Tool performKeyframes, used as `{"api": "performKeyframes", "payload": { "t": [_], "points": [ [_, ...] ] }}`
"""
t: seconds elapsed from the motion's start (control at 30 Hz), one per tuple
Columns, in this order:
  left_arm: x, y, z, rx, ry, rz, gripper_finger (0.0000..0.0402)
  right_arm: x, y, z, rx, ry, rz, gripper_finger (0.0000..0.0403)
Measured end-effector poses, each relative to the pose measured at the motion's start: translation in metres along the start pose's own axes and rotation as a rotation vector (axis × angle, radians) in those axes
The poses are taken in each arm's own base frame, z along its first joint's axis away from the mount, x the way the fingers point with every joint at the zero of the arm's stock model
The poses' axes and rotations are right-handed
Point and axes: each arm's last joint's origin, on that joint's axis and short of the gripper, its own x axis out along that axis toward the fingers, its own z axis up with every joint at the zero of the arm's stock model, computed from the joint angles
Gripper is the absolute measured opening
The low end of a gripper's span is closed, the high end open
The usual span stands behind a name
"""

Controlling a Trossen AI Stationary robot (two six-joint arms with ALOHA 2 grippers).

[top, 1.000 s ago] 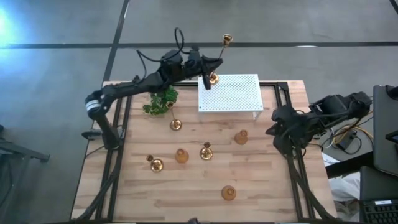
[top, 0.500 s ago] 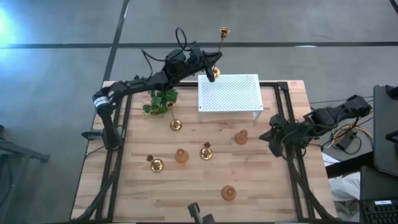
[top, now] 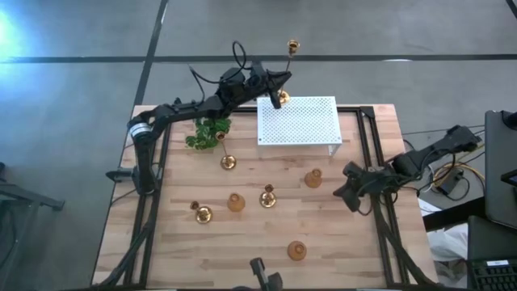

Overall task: Pick & Place candle stick holders
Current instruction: Put the bottom right gold candle holder on the shelf

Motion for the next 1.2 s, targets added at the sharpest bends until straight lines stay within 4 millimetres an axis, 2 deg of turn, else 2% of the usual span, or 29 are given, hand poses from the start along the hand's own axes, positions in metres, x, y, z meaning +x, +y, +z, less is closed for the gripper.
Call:
{"api": "performKeyframes", "payload": {
  "t": [0.2, 0.4, 0.5, 0.63, 0.8, 1.0, 1.2],
  "points": [
    [-0.007, 0.003, -0.015, 0.003, 0.004, 0.016, 0.002, 0.012, -0.013, -0.01, 0.046, 0.03, -0.049, 0.0008],
    [-0.023, 0.022, -0.034, -0.148, -0.153, 0.051, 0.002, 0.02, -0.014, -0.012, 0.03, 0.009, 0.001, 0.0008],
    [-0.031, 0.025, -0.045, -0.175, -0.184, 0.068, 0.002, 0.024, -0.018, -0.015, 0.01, 0.003, -0.012, 0.0008],
    [-0.035, 0.024, -0.055, -0.109, -0.147, 0.081, 0.002, 0.033, -0.03, -0.023, 0.033, 0.034, -0.035, 0.0008],
    [-0.036, 0.024, -0.058, 0.024, -0.125, 0.086, 0.002, 0.044, -0.039, -0.031, 0.081, 0.074, -0.005, 0.0008],
    [-0.036, 0.024, -0.06, 0.083, -0.098, 0.076, 0.002, 0.05, -0.043, -0.035, 0.111, 0.066, 0.02, 0.0008],
    [-0.035, 0.028, -0.074, 0.112, -0.061, 0.078, 0.002, 0.05, -0.042, -0.034, 0.111, 0.062, 0.035, 0.0008]
  ]
}}
